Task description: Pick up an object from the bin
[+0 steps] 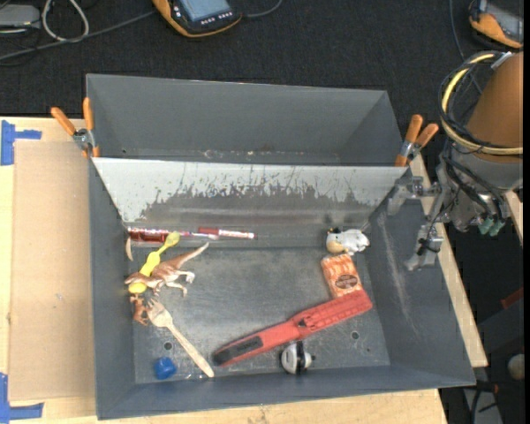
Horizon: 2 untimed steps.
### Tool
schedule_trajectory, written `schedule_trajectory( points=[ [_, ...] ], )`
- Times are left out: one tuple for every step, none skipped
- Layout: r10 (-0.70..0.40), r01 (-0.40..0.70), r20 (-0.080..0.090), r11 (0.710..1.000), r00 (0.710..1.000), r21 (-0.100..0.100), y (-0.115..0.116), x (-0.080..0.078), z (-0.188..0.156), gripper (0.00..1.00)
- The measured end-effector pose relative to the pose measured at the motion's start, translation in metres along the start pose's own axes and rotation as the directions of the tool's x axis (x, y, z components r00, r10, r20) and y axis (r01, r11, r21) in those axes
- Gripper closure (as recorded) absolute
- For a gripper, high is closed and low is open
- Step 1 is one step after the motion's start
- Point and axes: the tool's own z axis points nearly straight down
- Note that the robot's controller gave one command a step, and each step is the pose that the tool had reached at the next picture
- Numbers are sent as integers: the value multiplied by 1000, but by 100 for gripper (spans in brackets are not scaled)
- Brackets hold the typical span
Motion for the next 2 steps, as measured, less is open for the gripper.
schedule_trajectory(
  points=[
    [14,-14,5,1000,1000,1,5,16,44,0],
    [-20,20,-1,1000,1000,-1,35,58,119,0]
  ],
)
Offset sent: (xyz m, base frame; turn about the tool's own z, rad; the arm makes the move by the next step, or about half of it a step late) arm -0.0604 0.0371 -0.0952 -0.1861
